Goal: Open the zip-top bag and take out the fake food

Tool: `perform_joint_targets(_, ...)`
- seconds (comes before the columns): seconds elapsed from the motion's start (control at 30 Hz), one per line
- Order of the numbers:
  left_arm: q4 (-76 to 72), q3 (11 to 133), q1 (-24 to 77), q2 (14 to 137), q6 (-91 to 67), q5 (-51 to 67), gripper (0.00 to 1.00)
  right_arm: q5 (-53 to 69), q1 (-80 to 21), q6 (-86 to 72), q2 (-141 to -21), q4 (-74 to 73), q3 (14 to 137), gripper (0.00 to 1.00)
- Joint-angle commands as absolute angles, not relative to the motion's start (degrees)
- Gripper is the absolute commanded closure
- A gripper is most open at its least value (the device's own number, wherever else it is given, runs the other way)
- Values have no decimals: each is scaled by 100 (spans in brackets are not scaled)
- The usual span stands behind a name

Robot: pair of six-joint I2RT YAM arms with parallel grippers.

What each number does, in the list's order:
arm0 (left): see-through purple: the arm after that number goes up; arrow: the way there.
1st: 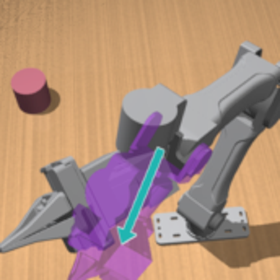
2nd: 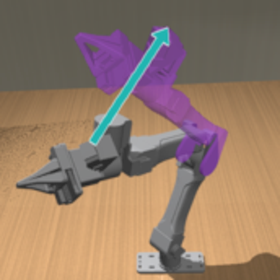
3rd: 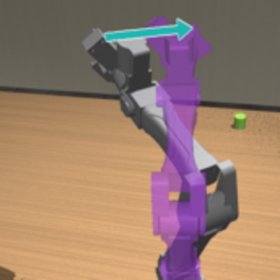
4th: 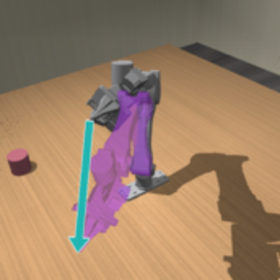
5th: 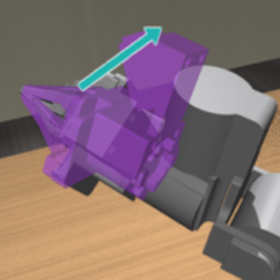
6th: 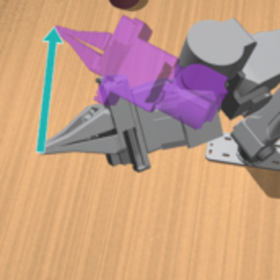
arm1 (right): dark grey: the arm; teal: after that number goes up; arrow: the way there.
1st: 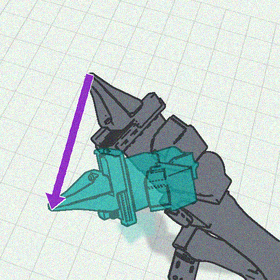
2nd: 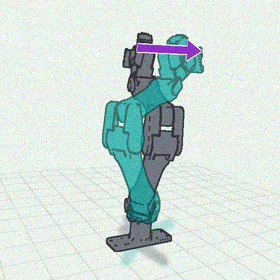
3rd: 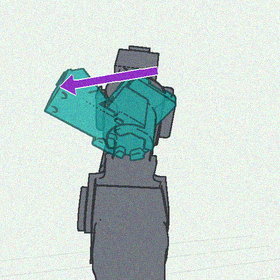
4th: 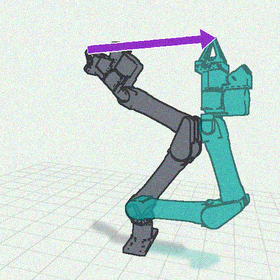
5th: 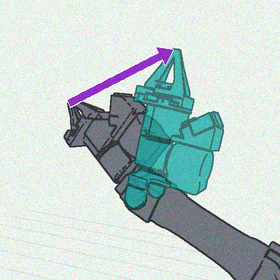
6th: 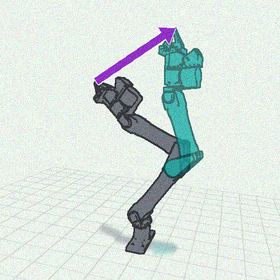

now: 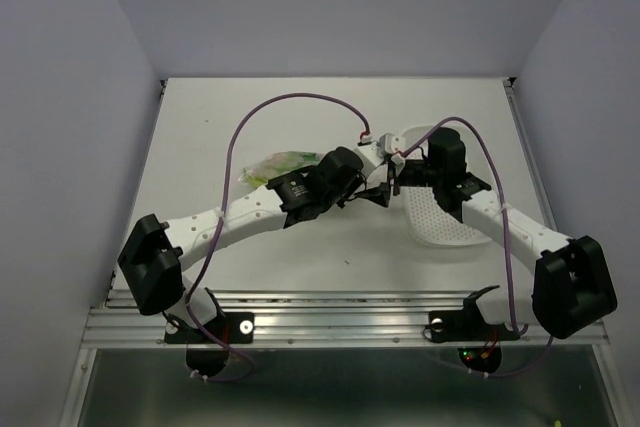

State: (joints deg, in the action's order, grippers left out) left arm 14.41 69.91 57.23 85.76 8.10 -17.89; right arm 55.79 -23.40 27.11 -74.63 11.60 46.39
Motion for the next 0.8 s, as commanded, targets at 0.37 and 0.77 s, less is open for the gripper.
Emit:
perform_joint_targets(0.37, 1318, 7409, 5722, 8578, 773, -1776, 100, 5563, -2399, 2347, -7260, 2135, 4606, 52)
perform_joint_targets(0.77, 1301, 7436, 5722, 8324, 686, -1758, 100, 5563, -2399, 2294, -7128, 2268, 4430, 88)
